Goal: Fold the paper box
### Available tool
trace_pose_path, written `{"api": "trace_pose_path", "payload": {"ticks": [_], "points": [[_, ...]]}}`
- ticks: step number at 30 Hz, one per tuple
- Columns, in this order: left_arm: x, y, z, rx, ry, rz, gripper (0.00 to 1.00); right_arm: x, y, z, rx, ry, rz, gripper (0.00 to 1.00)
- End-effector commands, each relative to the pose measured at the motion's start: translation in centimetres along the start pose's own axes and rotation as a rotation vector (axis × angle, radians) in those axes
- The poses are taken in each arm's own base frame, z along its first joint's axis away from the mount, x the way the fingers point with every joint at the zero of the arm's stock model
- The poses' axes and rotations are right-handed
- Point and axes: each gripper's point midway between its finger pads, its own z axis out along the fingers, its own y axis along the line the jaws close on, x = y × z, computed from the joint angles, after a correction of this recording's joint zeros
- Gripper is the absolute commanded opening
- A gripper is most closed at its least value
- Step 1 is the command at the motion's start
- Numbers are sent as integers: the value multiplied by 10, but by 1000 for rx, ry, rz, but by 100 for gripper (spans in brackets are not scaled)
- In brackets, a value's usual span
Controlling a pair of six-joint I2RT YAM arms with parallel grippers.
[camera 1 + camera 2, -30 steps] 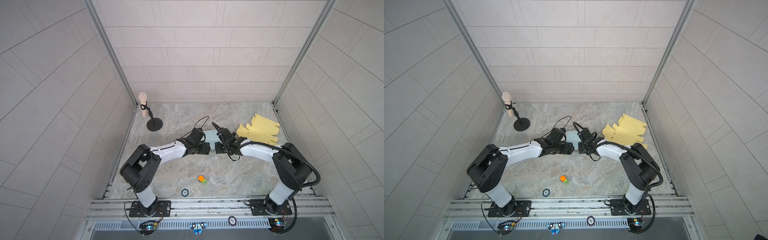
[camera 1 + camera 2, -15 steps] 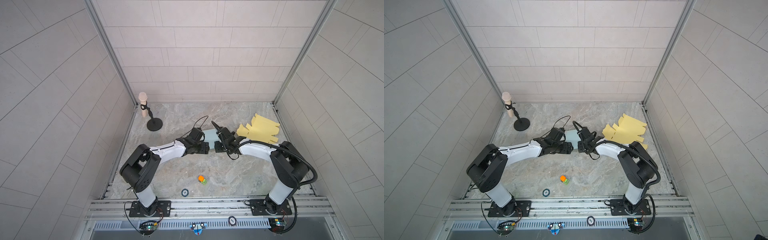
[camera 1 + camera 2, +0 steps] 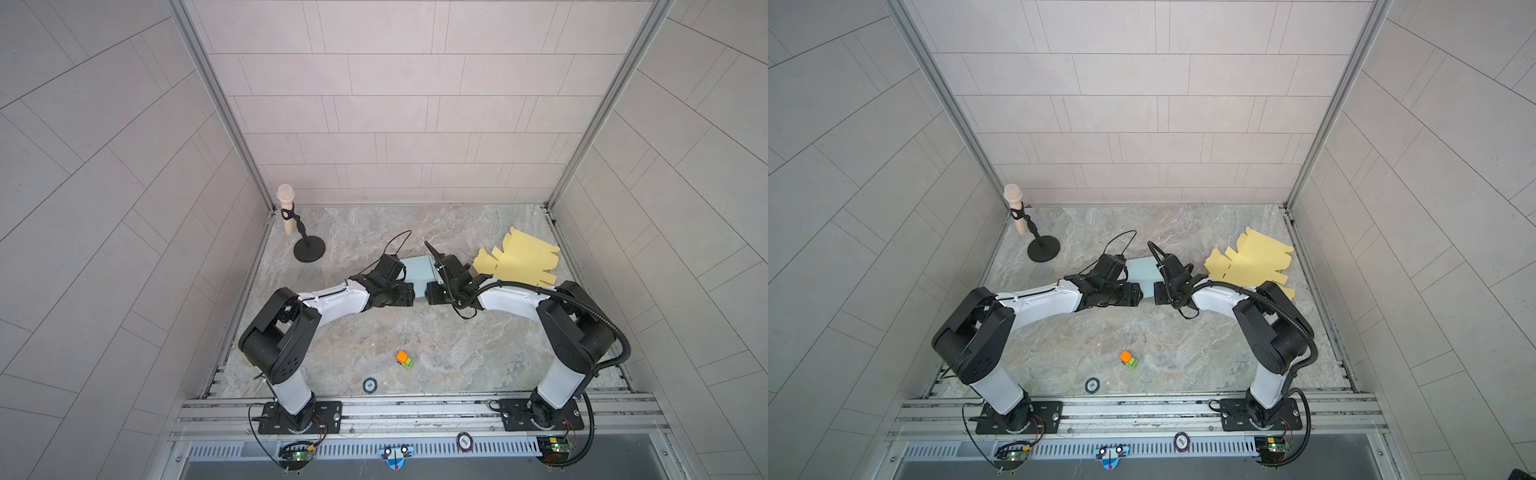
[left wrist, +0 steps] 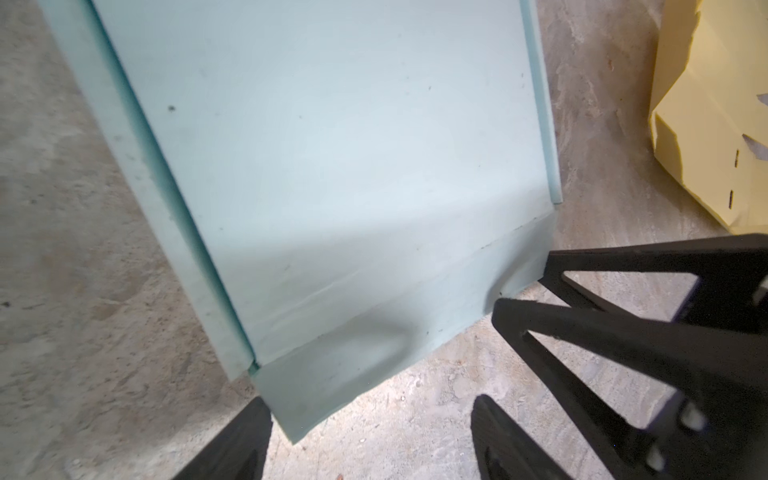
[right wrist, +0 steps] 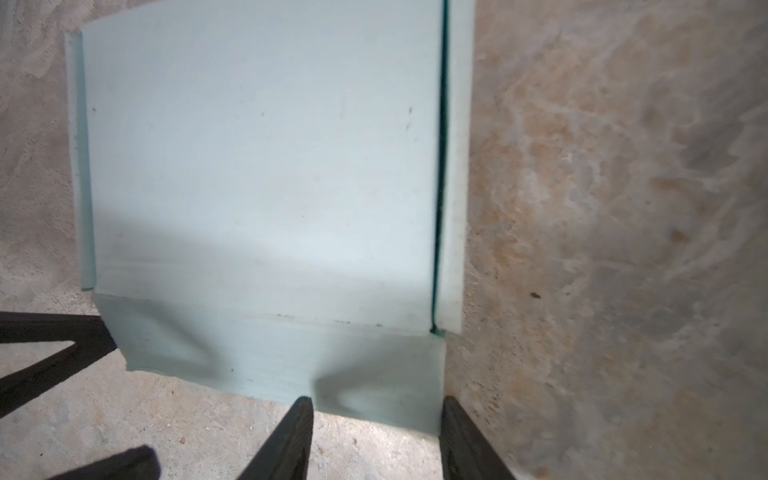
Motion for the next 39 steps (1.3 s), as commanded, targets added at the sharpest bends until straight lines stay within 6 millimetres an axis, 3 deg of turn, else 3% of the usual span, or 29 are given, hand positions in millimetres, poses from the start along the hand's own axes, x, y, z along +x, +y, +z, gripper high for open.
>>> {"api": "trace_pose_path", "payload": {"ticks": [1,13,28,39], "points": [[-3,-21,0,100,-11,11,79,-5,20,3,-72,-1,-7,51],[-7,-2,0,128,-24,-58,78,-12,15,-3,-49,-12,-36,54],[-13,2,-4,129,-37,-56,78,-34,5,-5,-16,-22,-46,59],[-12,8,-7,116,-41,-63,79,-33,-7,-3,10,1,-40,59]]}}
